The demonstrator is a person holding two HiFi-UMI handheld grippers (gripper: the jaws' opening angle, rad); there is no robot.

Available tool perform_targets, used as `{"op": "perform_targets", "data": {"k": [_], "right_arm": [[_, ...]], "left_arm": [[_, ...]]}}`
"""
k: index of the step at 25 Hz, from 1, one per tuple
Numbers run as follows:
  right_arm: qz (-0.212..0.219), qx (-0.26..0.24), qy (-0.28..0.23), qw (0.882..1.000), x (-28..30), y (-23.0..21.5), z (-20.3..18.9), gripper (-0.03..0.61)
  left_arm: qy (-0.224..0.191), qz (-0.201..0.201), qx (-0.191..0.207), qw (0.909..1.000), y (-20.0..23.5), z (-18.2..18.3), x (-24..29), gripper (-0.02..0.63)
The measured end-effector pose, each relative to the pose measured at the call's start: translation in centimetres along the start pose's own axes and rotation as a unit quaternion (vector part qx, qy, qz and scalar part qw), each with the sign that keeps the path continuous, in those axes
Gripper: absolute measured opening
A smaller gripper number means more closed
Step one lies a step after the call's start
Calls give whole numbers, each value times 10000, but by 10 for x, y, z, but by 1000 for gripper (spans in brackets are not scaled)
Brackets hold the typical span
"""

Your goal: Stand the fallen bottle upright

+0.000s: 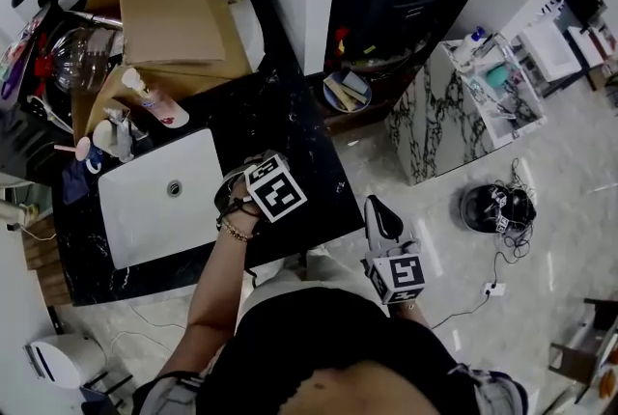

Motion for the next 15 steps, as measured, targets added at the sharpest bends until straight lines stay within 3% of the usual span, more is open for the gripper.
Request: {"op": "perform_targets", "data": {"k": [1, 4, 9, 15], "right_arm": [[-59, 29, -8, 10000, -2, -4, 0, 3], [-252, 133, -17, 9996, -10, -18, -4, 3], [-431, 215, -2, 9988, -16, -35, -9, 3], [-449, 276, -108, 9986, -17, -38, -7, 5]], "left_arm": [[224, -107, 19, 9997, 2, -1, 8, 253], [811, -437, -11, 9957, 5, -7, 28, 153], [1521, -886, -217, 9842, 3, -20, 34, 152], [1926, -848, 26, 9776, 6, -17, 39, 152]]}}
Point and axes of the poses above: the fingertips, and each gripper's own axes: x forward along the fingers, y to its left, z out of its top, the point moved 4 cm from there along -x, backward along the fingers, and after that the axes turned 4 degrees about -z, right-handed, at the moved point
